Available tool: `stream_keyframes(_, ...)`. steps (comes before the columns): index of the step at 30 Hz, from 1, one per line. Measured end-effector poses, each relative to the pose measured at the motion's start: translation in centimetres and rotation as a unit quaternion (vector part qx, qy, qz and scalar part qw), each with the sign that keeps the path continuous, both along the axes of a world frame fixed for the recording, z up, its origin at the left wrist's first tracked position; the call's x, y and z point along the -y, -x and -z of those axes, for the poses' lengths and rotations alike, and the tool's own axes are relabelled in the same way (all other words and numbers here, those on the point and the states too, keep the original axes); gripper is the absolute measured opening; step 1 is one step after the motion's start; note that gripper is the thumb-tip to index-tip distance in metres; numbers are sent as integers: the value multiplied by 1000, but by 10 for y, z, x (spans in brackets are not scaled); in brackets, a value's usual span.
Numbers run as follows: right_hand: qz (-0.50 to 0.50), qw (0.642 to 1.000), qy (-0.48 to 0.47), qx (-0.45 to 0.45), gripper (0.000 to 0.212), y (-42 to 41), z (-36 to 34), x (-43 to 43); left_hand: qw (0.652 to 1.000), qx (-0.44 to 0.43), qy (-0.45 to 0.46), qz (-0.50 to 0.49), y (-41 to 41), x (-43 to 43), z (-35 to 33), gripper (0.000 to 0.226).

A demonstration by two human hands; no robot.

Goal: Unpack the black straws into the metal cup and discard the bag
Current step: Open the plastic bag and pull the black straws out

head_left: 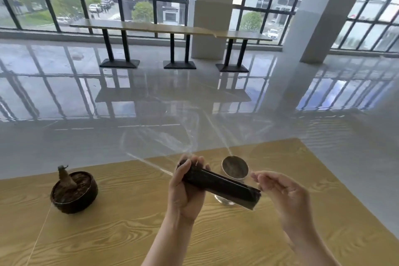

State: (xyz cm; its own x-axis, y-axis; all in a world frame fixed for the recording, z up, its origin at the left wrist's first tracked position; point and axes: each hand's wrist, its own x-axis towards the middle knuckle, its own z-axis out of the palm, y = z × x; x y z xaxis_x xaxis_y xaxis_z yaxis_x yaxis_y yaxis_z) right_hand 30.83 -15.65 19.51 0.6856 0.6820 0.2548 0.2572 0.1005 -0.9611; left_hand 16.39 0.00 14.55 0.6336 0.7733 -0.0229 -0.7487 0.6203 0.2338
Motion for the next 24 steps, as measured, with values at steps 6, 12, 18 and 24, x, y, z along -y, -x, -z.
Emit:
stream_keyframes(6,106,993,-52,16,10,-15,-14,43,993,-24,14,114,-33,41,5,47)
stream_keyframes(12,163,983,-85,4,25,-56,-17,73,987,-44,50,146,-98,83,-5,23)
stream_keyframes(18,167,983,-75,27,25,-110,-23,92,988,-35,32,150,-156,108,0,18)
stream_keyframes(24,157,984,-52,73,11,-152,-35,110,984,-85,42,151,-196,127,-4,11)
